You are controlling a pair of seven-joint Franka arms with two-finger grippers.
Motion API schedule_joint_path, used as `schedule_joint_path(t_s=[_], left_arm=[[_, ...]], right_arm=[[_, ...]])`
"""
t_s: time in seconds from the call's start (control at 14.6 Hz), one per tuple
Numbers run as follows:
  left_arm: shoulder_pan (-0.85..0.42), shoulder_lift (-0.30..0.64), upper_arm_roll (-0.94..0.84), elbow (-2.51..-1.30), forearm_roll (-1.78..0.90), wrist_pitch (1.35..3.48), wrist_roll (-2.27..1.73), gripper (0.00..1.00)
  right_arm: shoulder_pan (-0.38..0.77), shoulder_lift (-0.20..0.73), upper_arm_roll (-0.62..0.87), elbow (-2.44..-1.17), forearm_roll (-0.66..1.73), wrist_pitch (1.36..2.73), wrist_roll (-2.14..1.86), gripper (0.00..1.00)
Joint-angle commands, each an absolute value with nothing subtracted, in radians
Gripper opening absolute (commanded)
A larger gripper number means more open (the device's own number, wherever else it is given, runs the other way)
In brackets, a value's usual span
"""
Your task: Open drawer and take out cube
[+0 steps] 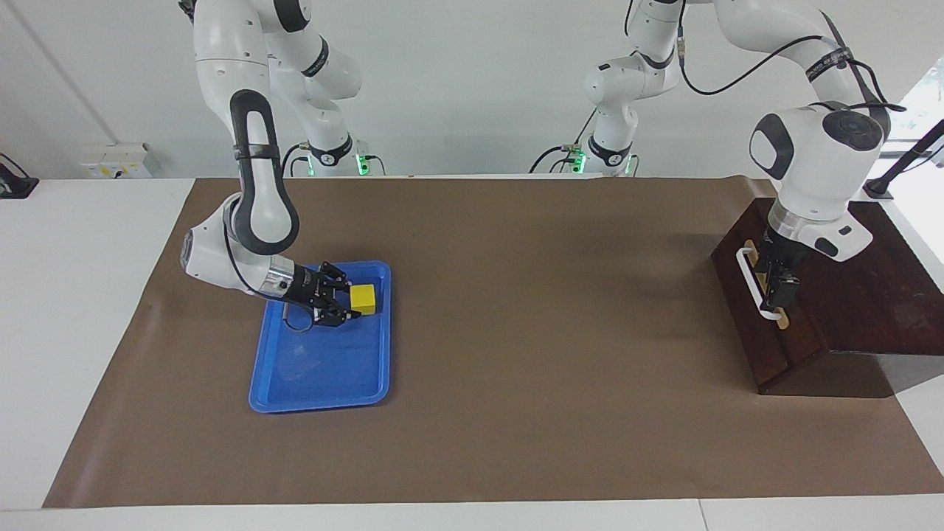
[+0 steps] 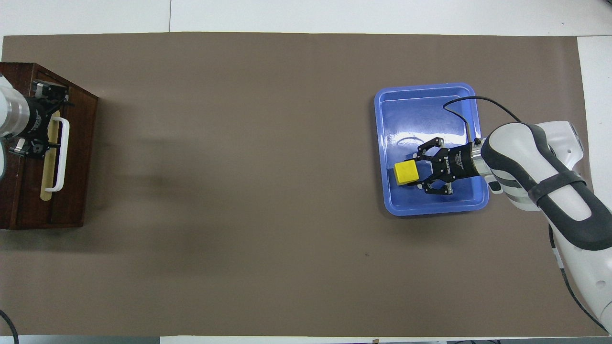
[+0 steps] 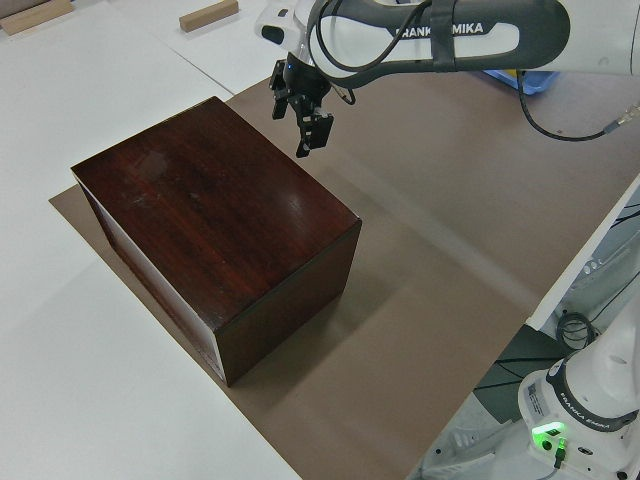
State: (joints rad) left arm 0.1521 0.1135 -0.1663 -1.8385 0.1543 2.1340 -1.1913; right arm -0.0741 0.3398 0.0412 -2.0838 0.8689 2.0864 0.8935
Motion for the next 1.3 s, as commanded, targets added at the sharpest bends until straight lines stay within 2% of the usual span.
schedule_joint_path(t_s=[0.0, 0.21, 0.41, 0.48, 0.82, 1.03, 1.23], left_arm=[[0.075, 0.094, -0.173, -1.738, 0.167, 1.966, -1.017, 1.00], [0.051, 0.077, -0.178, -1.626, 0.157, 1.730, -0.704, 1.00], [0.049, -0.003, -0.181, -1.626, 0.083, 1.571, -0.424, 1.00], [0.041, -0.003, -0.181, -1.623, 0.071, 1.533, -0.372, 1.00], [0.040, -0.037, -0.181, -1.654, 0.026, 1.480, -0.291, 1.00], [0.035, -0.029, -0.183, -1.652, 0.025, 1.473, -0.276, 1.00], [0.034, -0.029, -0.181, -1.651, 0.014, 1.453, -0.272, 1.00]], right_arm=[[-0.084, 0.319, 0.043, -2.108, 0.862, 2.121, 0.868, 1.00], [-0.086, 0.322, 0.041, -2.051, 0.847, 2.105, 0.884, 1.00], [-0.080, 0.324, 0.041, -1.987, 0.792, 2.106, 0.888, 1.00], [-0.077, 0.324, 0.041, -1.977, 0.778, 2.111, 0.888, 1.00], [-0.074, 0.318, 0.040, -1.921, 0.664, 2.120, 0.879, 1.00], [-0.072, 0.295, 0.048, -1.859, 0.424, 2.103, 0.807, 1.00], [-0.074, 0.235, 0.045, -1.842, 0.289, 2.013, 0.630, 1.00]])
